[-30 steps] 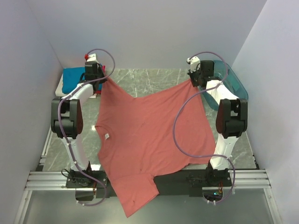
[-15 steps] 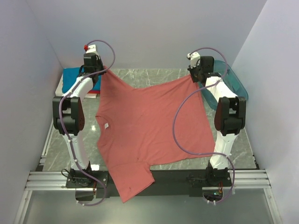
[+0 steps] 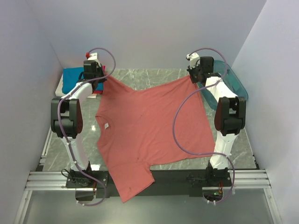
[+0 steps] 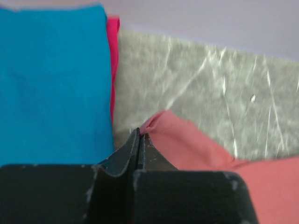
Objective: Fold and stack the t-shirts
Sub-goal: Fold the tshirt
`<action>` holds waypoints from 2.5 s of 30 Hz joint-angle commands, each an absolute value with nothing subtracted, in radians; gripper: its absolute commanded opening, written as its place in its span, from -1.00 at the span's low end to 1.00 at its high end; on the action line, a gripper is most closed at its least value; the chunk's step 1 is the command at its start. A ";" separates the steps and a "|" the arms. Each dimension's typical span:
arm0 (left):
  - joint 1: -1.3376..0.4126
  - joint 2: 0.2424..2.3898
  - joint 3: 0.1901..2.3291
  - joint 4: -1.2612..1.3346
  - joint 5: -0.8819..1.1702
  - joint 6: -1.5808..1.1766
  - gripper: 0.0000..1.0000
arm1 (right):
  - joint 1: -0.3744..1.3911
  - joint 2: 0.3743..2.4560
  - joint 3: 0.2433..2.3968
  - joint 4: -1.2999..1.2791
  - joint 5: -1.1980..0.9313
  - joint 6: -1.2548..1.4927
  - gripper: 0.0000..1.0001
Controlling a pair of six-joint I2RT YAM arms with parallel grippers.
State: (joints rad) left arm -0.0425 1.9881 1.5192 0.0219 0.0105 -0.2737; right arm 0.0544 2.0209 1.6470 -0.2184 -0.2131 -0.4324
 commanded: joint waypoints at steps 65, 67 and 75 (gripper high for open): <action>-0.038 1.147 0.907 -0.044 0.215 -0.331 -0.99 | 0.040 2.039 1.540 -0.094 -0.172 -0.581 -1.00; -0.038 1.134 0.902 -0.049 0.222 -0.333 -0.99 | 0.041 2.040 1.539 -0.094 -0.172 -0.580 -1.00; -0.038 1.092 0.881 -0.069 0.227 -0.333 -0.99 | 0.038 2.031 1.525 -0.083 -0.163 -0.580 -1.00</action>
